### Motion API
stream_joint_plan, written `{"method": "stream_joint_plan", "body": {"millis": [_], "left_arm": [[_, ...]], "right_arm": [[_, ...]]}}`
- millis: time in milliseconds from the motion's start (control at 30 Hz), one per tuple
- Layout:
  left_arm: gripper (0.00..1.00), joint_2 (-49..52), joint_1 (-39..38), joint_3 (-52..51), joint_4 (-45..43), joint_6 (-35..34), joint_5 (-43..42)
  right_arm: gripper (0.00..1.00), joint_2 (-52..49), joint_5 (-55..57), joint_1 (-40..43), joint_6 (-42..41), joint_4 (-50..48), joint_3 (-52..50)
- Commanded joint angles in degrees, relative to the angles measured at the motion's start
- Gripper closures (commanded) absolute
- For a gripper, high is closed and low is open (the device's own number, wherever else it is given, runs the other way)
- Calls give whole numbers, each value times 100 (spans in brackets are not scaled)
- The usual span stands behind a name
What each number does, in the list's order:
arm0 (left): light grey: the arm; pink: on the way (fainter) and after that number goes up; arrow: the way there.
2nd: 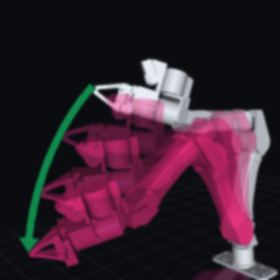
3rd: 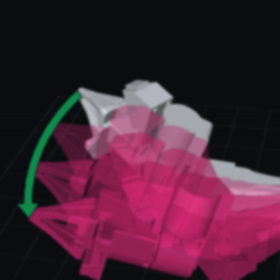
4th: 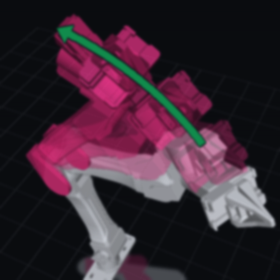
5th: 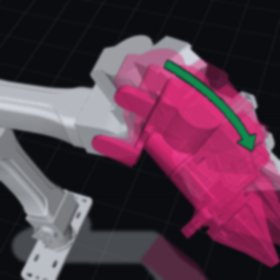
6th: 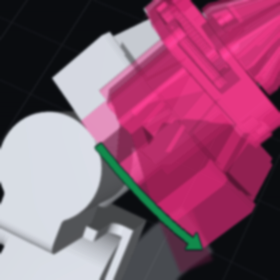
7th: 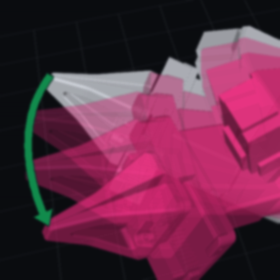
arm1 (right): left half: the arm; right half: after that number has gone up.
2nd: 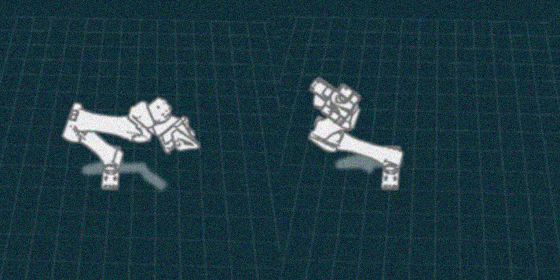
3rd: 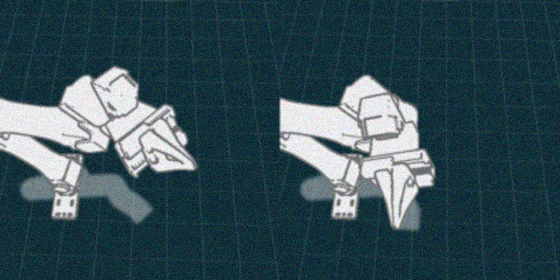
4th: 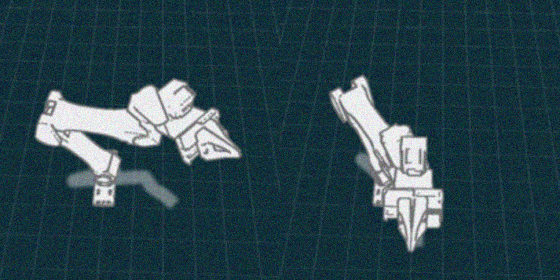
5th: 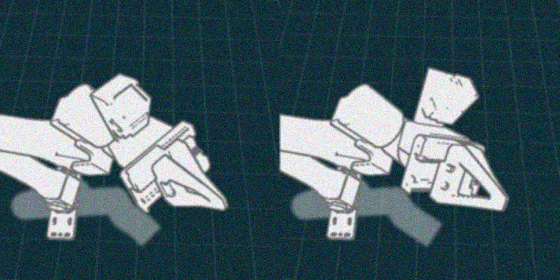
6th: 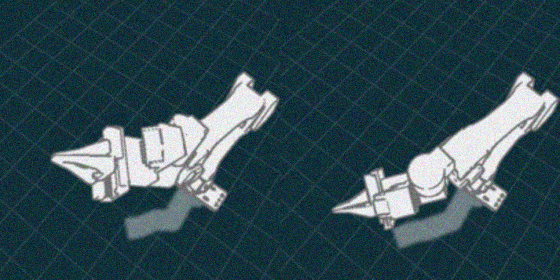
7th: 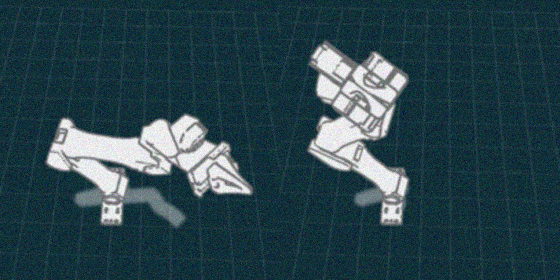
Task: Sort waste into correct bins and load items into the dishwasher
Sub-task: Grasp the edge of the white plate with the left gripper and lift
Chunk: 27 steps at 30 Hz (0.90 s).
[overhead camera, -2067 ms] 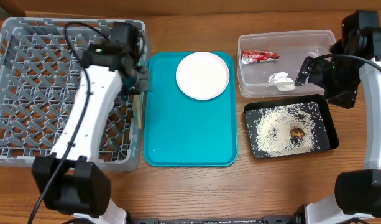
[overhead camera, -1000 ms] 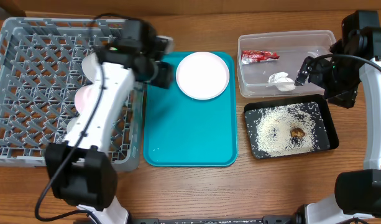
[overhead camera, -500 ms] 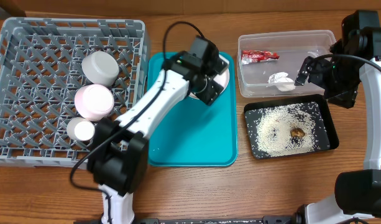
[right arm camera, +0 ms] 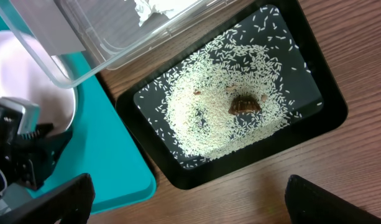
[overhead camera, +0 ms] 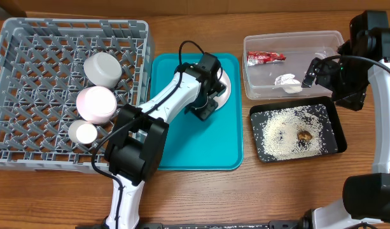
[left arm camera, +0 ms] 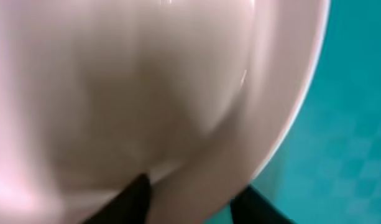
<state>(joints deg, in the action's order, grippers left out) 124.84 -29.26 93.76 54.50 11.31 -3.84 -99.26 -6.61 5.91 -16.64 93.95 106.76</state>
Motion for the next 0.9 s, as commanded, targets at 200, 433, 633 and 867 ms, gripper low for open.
{"method": "stream_joint_plan", "body": {"millis": [200,433,633,867], "left_arm": [[89,50,-4,17,251,-20,-59],[96,-92,-2,352,627,-240,-61],[96,-599,68,1163,1097,-476,74],[96,-1449,590,1552,1117,-796,33]], "right_arm": [[0,90,55,-4,17,-13,22],[0,90,55,-4,17,9,22],[0,90,55,-4,17,24,22],[0,90,55,-4,17,31,22]]}}
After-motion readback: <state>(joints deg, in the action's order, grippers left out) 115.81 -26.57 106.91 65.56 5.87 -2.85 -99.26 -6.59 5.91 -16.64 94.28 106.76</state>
